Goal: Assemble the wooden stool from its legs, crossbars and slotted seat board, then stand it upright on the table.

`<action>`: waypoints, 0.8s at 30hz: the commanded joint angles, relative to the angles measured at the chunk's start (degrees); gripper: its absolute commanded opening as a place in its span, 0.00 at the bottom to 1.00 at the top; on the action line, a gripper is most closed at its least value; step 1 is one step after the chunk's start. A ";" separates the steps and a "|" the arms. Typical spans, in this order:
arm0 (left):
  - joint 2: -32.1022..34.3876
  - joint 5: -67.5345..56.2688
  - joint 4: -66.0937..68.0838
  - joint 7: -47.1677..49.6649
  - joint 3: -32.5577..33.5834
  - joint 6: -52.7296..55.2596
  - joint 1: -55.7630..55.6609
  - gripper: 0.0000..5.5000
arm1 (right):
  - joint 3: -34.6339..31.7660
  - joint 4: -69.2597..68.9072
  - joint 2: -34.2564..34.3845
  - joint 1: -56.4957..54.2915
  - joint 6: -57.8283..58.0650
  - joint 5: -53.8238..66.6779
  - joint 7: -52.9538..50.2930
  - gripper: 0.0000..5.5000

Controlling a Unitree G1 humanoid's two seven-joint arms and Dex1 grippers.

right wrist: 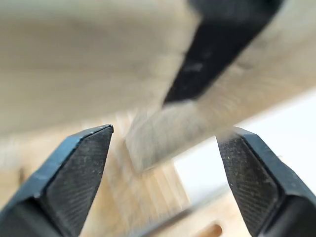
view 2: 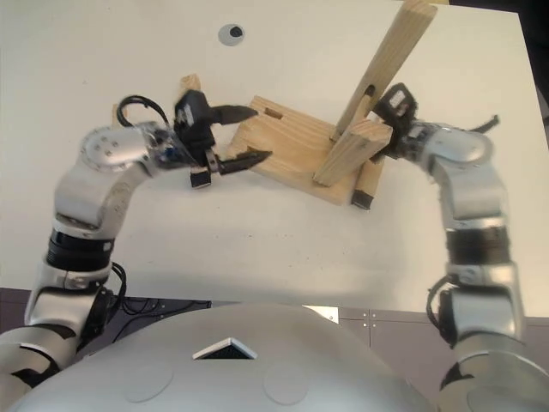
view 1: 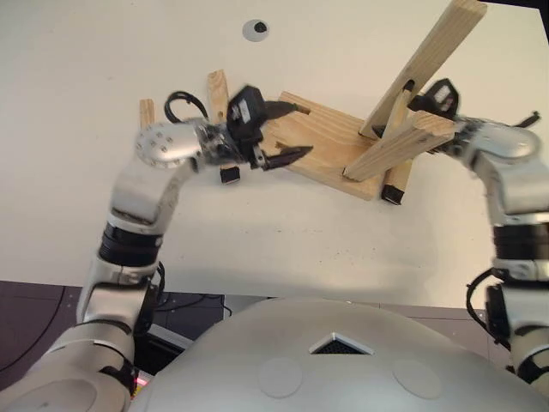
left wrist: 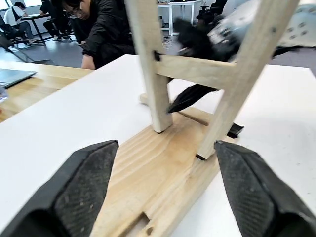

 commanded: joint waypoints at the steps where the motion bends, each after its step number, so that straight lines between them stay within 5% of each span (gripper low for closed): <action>1: -2.78 2.70 15.24 3.31 2.65 -4.89 -8.41 0.65 | -1.28 -7.24 -3.77 2.53 4.11 6.39 7.44 0.68; 8: -8.29 25.16 53.76 16.98 -7.47 -33.55 -18.87 0.65 | 3.11 -5.81 -7.74 5.36 3.59 1.20 8.91 0.68; 11: -9.10 28.31 60.08 19.03 -7.99 -40.99 -20.93 0.65 | 4.83 -9.04 -11.19 9.45 4.89 1.70 13.16 0.68; 18: -5.95 28.50 65.70 9.51 -6.91 -36.40 -21.27 0.65 | 9.37 -10.38 -6.97 9.41 6.96 -0.05 8.61 0.68; 24: -0.69 30.42 54.61 -1.77 -11.58 -34.83 -10.90 0.65 | 16.14 -6.47 -2.14 6.84 4.19 -7.43 2.40 0.68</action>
